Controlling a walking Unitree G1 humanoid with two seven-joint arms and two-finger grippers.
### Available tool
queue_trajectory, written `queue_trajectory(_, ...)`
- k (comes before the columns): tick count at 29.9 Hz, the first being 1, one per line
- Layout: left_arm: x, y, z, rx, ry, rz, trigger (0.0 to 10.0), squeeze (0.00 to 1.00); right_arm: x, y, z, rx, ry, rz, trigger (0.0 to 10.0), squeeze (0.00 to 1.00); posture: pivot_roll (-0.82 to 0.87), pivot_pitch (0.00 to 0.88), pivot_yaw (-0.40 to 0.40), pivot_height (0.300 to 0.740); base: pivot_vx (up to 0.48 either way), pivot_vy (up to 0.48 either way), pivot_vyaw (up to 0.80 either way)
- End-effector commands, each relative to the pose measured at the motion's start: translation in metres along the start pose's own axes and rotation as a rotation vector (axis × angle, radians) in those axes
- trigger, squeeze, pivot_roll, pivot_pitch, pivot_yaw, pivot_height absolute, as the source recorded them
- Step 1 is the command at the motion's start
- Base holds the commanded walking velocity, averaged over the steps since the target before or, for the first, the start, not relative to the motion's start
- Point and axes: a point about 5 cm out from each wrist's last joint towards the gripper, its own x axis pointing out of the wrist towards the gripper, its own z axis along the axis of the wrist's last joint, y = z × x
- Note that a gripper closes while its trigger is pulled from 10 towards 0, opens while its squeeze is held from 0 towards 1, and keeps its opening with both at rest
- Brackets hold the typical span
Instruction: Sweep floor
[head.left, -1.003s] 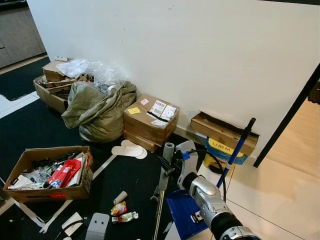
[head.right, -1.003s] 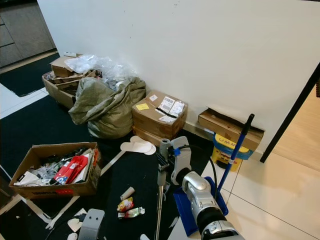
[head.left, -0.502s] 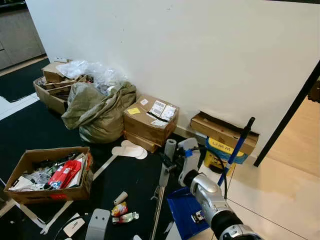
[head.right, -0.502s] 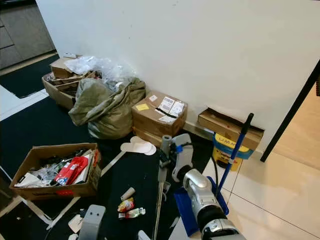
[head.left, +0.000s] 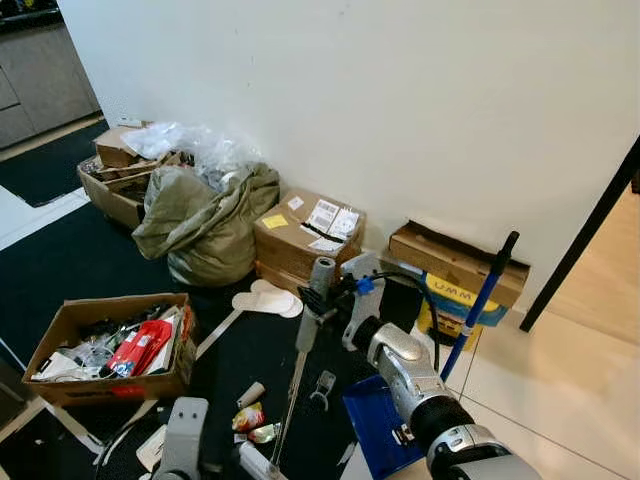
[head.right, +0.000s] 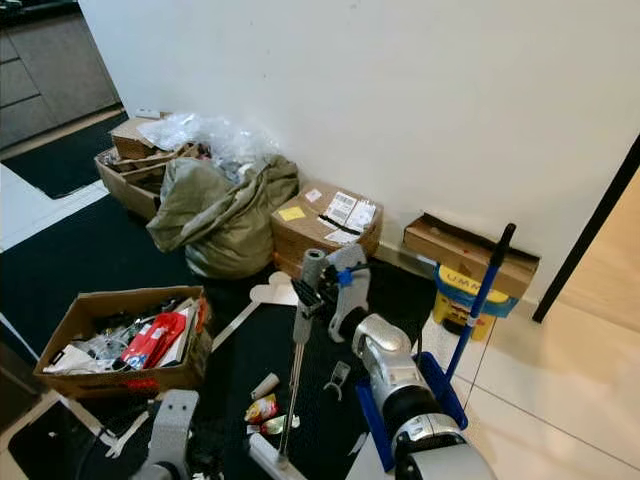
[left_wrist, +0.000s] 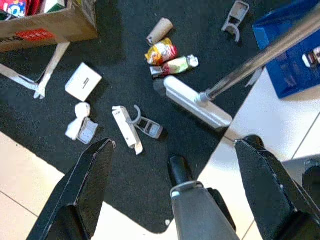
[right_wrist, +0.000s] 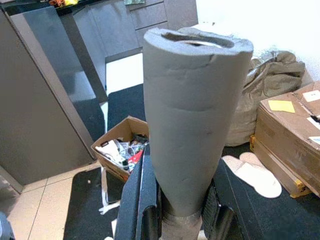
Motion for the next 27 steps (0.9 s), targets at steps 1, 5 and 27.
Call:
queue_trajectory(1, 0.0, 0.007, -0.001, -0.008, 0.012, 0.021, 10.0, 0.0, 0.008, 0.002, 0.015, -0.036, -0.047, 0.031, 10.0, 0.0, -0.11, 0.0, 0.043, 0.74, 0.0, 0.0, 0.0)
queue_trajectory(5, 0.001, 0.008, 0.003, -0.013, 0.001, 0.023, 10.0, 0.0, 0.011, 0.002, 0.02, -0.05, -0.054, 0.029, 10.0, 0.0, -0.1, 0.0, 0.033, 0.74, 0.065, 0.0, 0.0)
queue_trajectory(27, -0.002, 0.002, -0.01, -0.004, 0.032, -0.003, 10.0, 0.0, 0.021, -0.018, 0.065, -0.016, -0.202, -0.119, 10.0, 0.0, -0.09, 0.007, 0.022, 0.74, 0.274, 0.0, 0.0)
